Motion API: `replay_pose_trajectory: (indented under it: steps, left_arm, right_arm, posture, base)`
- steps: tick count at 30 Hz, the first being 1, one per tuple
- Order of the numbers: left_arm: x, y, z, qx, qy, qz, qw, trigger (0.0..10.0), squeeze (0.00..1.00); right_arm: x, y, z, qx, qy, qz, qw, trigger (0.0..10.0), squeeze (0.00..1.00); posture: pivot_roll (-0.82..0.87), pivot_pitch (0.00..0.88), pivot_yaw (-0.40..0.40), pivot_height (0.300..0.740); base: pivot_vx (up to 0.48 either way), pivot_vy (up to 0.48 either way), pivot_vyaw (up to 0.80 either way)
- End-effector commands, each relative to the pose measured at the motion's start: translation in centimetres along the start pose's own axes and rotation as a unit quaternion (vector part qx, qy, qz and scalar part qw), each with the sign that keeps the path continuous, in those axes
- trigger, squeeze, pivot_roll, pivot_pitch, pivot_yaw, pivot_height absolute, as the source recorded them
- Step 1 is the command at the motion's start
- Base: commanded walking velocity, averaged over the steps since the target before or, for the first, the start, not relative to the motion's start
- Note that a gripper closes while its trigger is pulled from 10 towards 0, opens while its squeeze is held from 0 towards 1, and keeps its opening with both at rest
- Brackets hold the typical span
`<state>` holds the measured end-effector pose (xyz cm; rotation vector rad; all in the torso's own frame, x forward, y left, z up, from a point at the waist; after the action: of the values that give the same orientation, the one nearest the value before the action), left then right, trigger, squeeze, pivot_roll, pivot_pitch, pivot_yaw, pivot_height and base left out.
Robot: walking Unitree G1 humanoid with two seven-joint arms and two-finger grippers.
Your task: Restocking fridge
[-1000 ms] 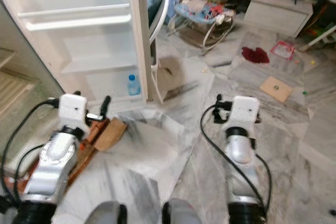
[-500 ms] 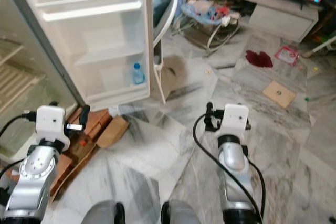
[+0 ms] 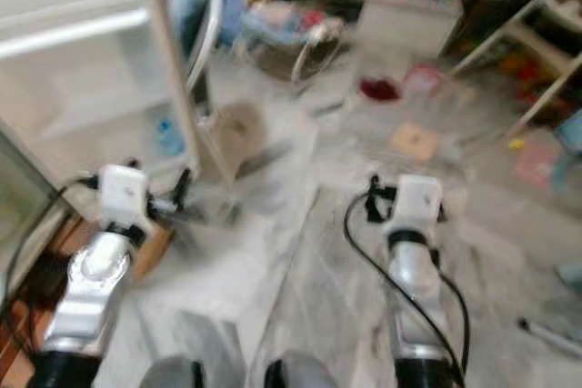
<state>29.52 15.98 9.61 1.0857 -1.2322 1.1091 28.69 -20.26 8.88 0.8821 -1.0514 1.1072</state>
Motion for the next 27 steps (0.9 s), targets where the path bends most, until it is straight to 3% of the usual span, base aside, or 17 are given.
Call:
replay_pose_trajectory:
  steps: [1,13,27]
  left_arm:
    - [0.1,0.0,-0.3,0.003,-0.001,0.001,1.0,10.0,0.0]
    - [0.0,-0.2,0.2,-0.01,0.007,-0.001,1.0,10.0,0.0]
    - [0.2,-0.4,0.7,-0.025,0.012,0.002,1.0,10.0,0.0]
  right_arm:
    - [0.0,0.2,-0.5,0.004,-0.003,-0.001,1.0,10.0,0.0]
    - [-0.1,0.2,-1.2,0.008,-0.01,-0.004,1.0,10.0,0.0]
    - [-0.1,0.3,-1.2,0.004,-0.012,-0.003,1.0,10.0,0.0]
  posture:
    - [-0.01,0.078,-0.044,0.74]
    - [0.0,0.087,-0.047,0.74]
    - [0.0,0.092,-0.044,0.74]
  base:
    - [0.386,-0.281,-0.78]
    - [0.063,-0.023,-0.78]
    - [0.391,0.0,-0.78]
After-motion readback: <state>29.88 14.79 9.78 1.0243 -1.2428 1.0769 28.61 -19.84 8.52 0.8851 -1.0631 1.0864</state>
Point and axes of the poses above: a point about 5 cm out from each wrist's last joint towards the gripper, its own y axis pointing back from the gripper into the wrist, its own x axis along the axis of the wrist's last joint, z = x × y, the point moved 2 cm from there along -y, pointing out of the wrist towards the gripper, and after that the axes turned 12 degrees about y, right-handed, at the moved point
